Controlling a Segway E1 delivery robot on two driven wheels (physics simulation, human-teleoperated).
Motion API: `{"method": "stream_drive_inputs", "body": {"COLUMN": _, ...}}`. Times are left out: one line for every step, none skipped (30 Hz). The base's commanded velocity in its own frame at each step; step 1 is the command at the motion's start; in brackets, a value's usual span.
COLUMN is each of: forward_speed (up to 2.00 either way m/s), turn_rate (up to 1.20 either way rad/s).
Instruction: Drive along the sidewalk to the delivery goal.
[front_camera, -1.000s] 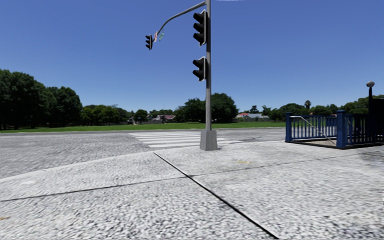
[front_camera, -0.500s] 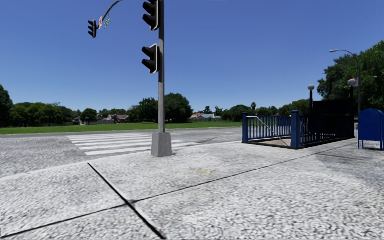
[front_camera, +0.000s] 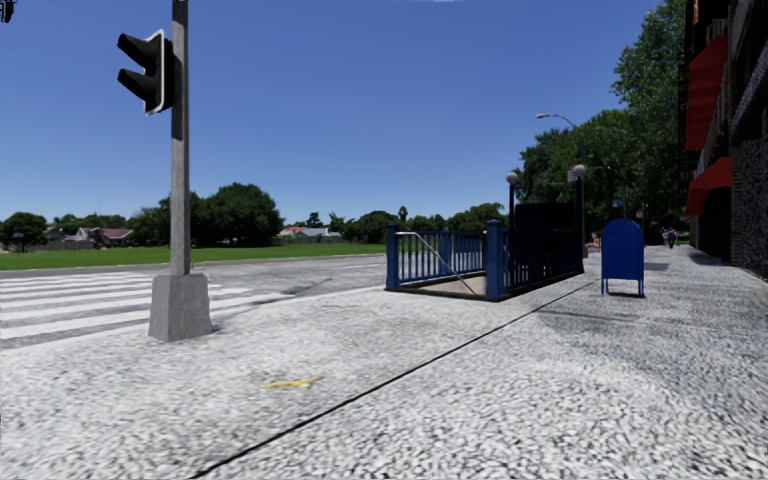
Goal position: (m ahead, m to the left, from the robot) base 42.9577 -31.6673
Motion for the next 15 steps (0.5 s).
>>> {"method": "stream_drive_inputs", "body": {"forward_speed": 1.55, "turn_rate": -0.64}}
{"method": "stream_drive_inputs", "body": {"forward_speed": 1.55, "turn_rate": -0.64}}
{"method": "stream_drive_inputs", "body": {"forward_speed": 1.55, "turn_rate": -0.64}}
{"method": "stream_drive_inputs", "body": {"forward_speed": 1.55, "turn_rate": -0.64}}
{"method": "stream_drive_inputs", "body": {"forward_speed": 1.55, "turn_rate": -0.64}}
{"method": "stream_drive_inputs", "body": {"forward_speed": 1.55, "turn_rate": -0.64}}
{"method": "stream_drive_inputs", "body": {"forward_speed": 1.55, "turn_rate": -0.64}}
{"method": "stream_drive_inputs", "body": {"forward_speed": 1.55, "turn_rate": -0.64}}
{"method": "stream_drive_inputs", "body": {"forward_speed": 1.55, "turn_rate": -0.64}}
{"method": "stream_drive_inputs", "body": {"forward_speed": 1.55, "turn_rate": -0.64}}
{"method": "stream_drive_inputs", "body": {"forward_speed": 1.55, "turn_rate": -0.64}}
{"method": "stream_drive_inputs", "body": {"forward_speed": 1.55, "turn_rate": -0.64}}
{"method": "stream_drive_inputs", "body": {"forward_speed": 1.55, "turn_rate": -0.64}}
{"method": "stream_drive_inputs", "body": {"forward_speed": 1.55, "turn_rate": -0.64}}
{"method": "stream_drive_inputs", "body": {"forward_speed": 1.55, "turn_rate": -0.64}}
